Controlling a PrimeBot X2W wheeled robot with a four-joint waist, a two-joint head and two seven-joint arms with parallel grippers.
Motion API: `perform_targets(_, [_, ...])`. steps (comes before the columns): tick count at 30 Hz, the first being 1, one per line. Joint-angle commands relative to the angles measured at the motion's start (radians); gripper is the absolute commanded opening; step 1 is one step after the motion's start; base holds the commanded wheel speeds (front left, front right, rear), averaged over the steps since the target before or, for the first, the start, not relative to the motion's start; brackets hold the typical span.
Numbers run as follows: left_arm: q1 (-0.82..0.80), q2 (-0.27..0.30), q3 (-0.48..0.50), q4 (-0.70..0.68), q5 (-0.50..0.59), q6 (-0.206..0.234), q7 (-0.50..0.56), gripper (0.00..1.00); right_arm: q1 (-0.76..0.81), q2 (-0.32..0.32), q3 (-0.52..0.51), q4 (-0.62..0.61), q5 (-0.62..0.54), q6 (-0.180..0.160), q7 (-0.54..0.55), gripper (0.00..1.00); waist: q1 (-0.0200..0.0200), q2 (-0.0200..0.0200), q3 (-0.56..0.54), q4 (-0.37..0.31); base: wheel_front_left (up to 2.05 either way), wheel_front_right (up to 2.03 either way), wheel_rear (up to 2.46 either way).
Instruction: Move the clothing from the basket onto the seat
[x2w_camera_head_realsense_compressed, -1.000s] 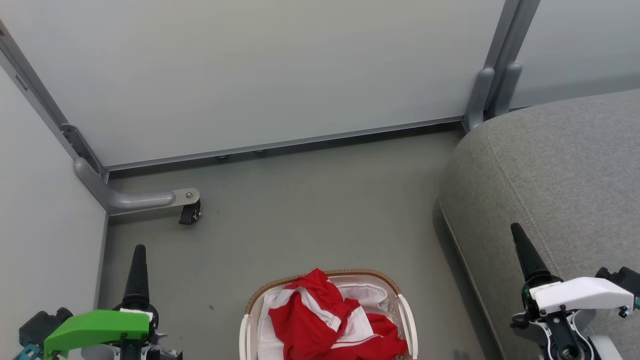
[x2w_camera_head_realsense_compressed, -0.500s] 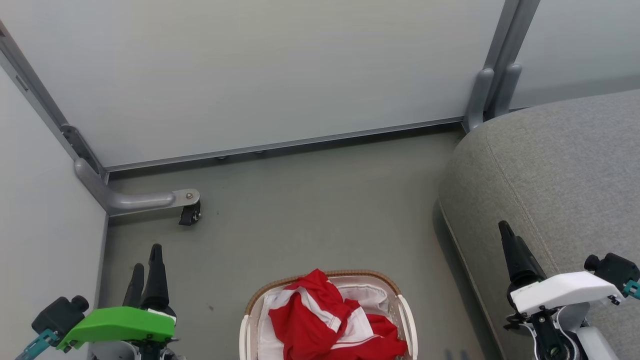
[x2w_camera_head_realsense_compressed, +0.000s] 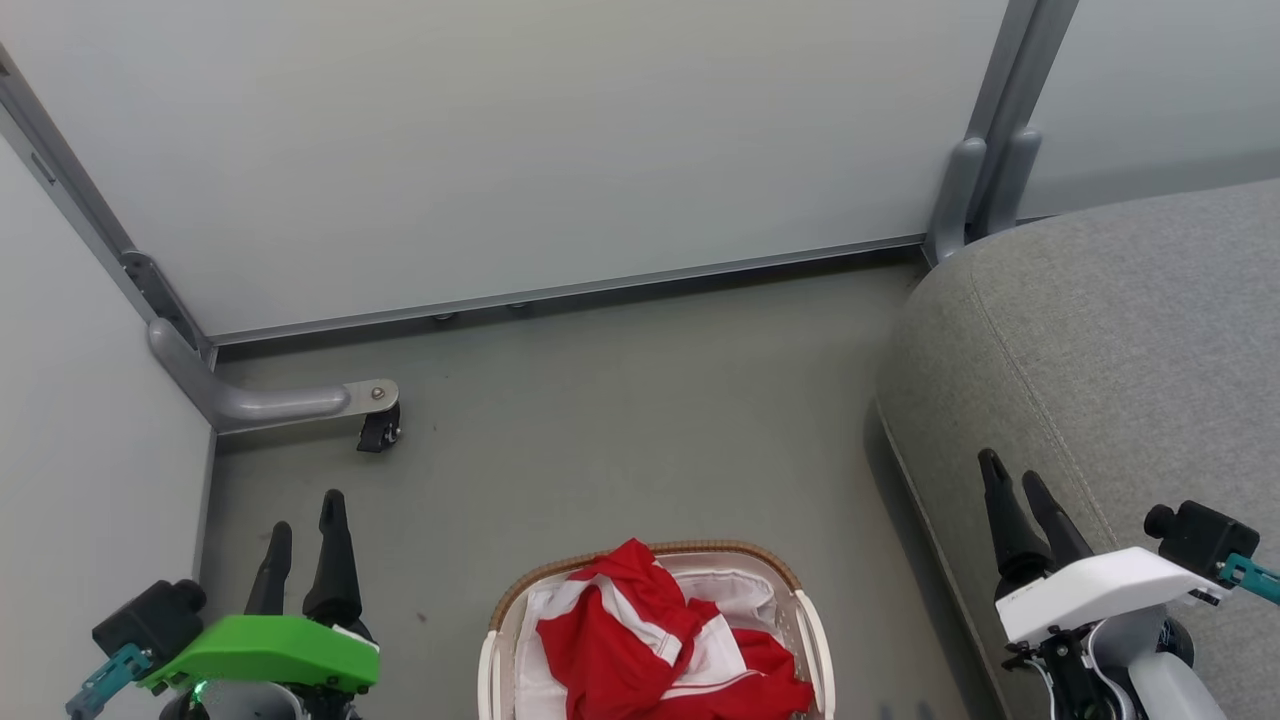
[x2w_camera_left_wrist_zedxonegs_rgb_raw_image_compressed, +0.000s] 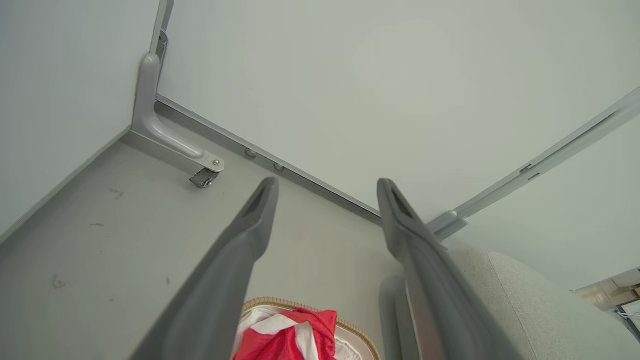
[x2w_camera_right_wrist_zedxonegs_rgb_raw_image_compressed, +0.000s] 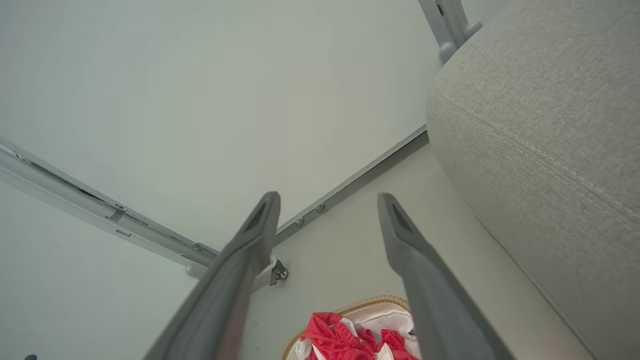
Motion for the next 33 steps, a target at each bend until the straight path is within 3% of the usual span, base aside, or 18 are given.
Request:
perform_targets(1, [0.001,0.004,-0.007,-0.004,0.059,0.004,-0.016,1.00,-0.012,-0.007,0.004,-0.003,-0.057,0.000,-0.016,1.00,0.0000,0.0000,0.000,-0.001,0.00,0.00,0.00])
perform_targets(33, [0.033,-0.003,-0.067,0.006,0.339,0.015,-0.095,1.00,-0.007,0.007,0.026,0.056,-0.396,0.000,-0.096,1.00,0.0000,0.0000,0.002,-0.003,0.00,0.00,0.00])
